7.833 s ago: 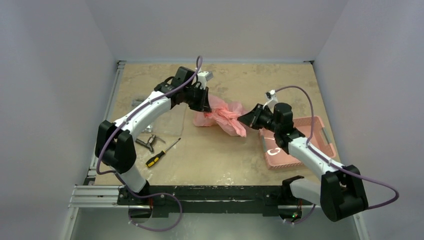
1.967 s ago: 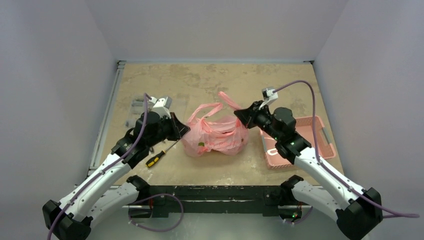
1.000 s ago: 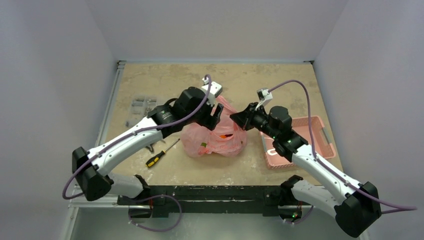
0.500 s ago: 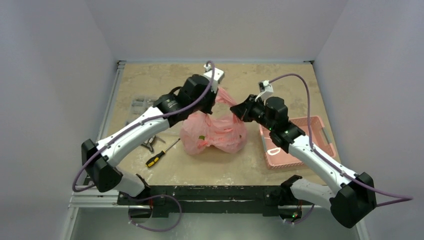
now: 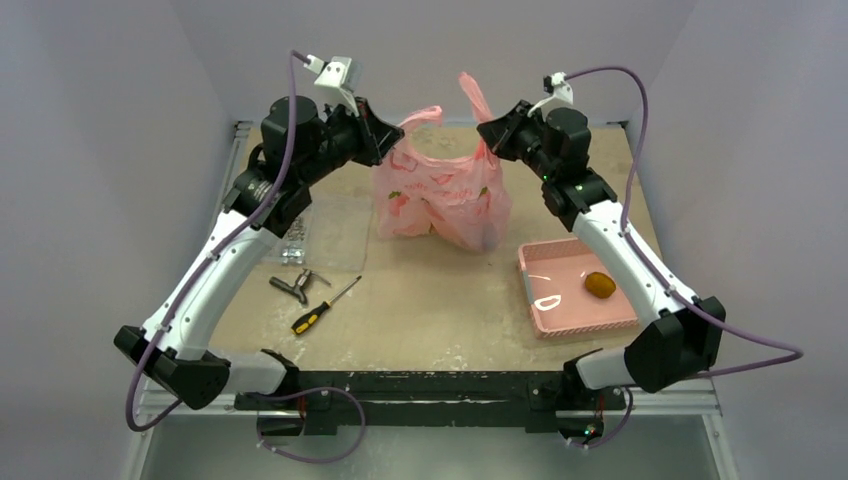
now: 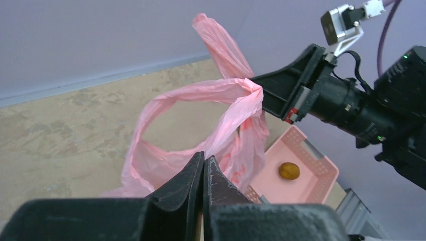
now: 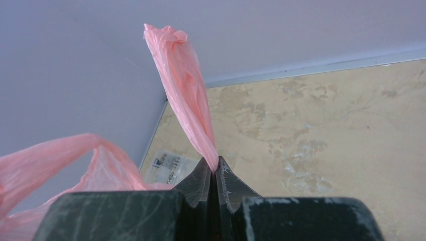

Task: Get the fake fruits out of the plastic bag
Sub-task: Adjust the plastic bag at the center of the board.

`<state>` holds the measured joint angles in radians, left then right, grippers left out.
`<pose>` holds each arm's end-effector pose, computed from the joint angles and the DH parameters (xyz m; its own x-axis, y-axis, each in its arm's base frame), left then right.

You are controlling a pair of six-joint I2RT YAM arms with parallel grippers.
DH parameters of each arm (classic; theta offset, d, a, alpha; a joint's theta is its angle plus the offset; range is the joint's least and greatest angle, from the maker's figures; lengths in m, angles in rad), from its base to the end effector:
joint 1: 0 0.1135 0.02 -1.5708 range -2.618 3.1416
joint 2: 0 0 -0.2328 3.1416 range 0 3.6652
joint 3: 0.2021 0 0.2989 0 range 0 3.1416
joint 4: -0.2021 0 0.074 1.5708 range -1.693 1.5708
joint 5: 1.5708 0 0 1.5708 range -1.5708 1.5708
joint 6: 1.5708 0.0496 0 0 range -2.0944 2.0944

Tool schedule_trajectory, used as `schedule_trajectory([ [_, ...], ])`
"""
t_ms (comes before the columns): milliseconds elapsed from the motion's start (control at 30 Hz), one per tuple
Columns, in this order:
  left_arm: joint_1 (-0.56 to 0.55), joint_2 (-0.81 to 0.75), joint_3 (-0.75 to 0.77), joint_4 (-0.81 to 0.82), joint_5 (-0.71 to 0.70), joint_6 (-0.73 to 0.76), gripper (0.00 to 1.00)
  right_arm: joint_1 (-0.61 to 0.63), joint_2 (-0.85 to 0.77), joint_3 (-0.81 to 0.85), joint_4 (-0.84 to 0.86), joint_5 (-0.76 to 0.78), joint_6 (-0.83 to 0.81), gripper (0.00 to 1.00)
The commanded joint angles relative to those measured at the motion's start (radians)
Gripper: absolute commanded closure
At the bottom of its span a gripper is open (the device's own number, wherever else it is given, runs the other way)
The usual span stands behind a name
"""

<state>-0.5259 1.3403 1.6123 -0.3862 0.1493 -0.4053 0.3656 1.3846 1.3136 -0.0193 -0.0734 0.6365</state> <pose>0.3033 -0.1846 0.4626 -0.3367 -0.2554 -0.9063 0.5348 0.7403 -0.4073 0.3687 0.1450 0.3702 -0.3202 0.5122 -0.7970 -0.2915 0.7472 0.5973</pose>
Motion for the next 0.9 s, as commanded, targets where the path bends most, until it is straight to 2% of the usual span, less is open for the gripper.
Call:
schedule_trajectory([
  [0,0.001,-0.093,-0.135,0.052,0.103,-0.097,1.0,0.001,-0.006,0.021,-0.058,-0.066,-0.099,1.0],
  [67,0.001,-0.151,-0.27,0.085,0.111,-0.124,1.0,0.003,-0.041,-0.077,-0.055,-0.097,-0.114,0.95],
  [133,0.001,-0.212,-0.399,0.1,0.109,-0.152,1.0,0.012,-0.089,-0.189,-0.042,-0.142,-0.121,0.81],
  [233,-0.001,-0.323,-0.608,0.162,0.113,-0.213,1.0,0.051,-0.175,-0.324,-0.074,-0.147,-0.15,0.7],
  [433,-0.003,-0.531,-0.911,0.285,0.136,-0.373,1.0,0.28,-0.324,-0.345,-0.325,0.093,-0.219,0.35],
  [567,-0.004,-0.65,-0.989,0.255,0.122,-0.404,1.0,0.395,-0.409,-0.368,-0.396,0.192,-0.153,0.25],
  [700,-0.004,-0.714,-1.015,0.206,0.136,-0.403,0.97,0.427,-0.444,-0.404,-0.427,0.249,-0.058,0.18],
  [800,-0.004,-0.719,-1.016,0.187,0.164,-0.4,0.95,0.429,-0.48,-0.54,-0.308,0.224,0.142,0.14],
  [867,-0.004,-0.718,-1.018,0.186,0.174,-0.404,0.96,0.447,-0.514,-0.667,-0.126,0.171,0.296,0.07],
])
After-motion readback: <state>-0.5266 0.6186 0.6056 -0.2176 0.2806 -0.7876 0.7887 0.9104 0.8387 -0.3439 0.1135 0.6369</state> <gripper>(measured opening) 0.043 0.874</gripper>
